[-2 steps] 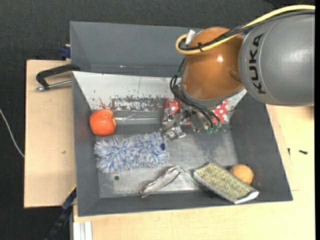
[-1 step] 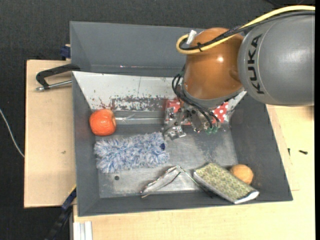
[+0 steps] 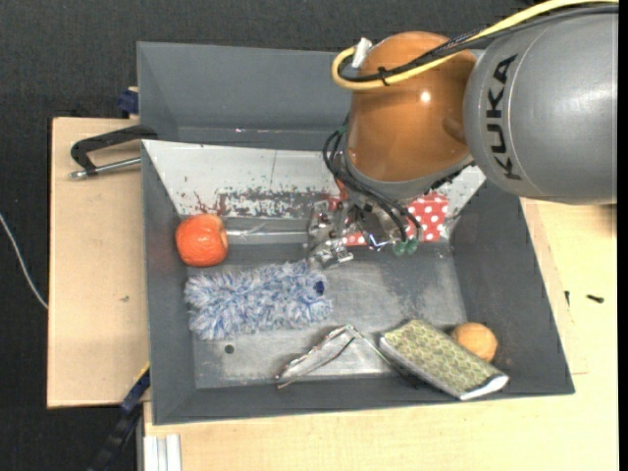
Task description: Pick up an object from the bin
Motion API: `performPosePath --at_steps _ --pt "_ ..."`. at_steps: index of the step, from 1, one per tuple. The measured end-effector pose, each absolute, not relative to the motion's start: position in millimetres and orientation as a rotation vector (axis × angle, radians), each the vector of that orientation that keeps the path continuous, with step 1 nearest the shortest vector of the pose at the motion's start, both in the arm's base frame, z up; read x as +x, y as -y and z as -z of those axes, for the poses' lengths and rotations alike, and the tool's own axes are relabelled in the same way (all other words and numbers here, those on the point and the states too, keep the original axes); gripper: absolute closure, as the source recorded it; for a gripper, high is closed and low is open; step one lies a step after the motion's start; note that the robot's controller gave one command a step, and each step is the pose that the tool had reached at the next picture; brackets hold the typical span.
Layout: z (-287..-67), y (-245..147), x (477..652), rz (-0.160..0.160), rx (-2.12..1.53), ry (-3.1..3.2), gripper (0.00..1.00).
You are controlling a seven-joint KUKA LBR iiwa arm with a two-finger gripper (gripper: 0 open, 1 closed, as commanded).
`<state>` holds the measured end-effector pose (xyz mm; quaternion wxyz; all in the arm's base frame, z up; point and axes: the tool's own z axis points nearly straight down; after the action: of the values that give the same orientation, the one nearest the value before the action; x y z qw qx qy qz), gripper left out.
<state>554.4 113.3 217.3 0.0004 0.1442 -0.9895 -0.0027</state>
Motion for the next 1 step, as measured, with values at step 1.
performPosePath --at_steps 1 --pt "-127.1 -98.9 600.6 0.003 0.496 3.106 0.00"
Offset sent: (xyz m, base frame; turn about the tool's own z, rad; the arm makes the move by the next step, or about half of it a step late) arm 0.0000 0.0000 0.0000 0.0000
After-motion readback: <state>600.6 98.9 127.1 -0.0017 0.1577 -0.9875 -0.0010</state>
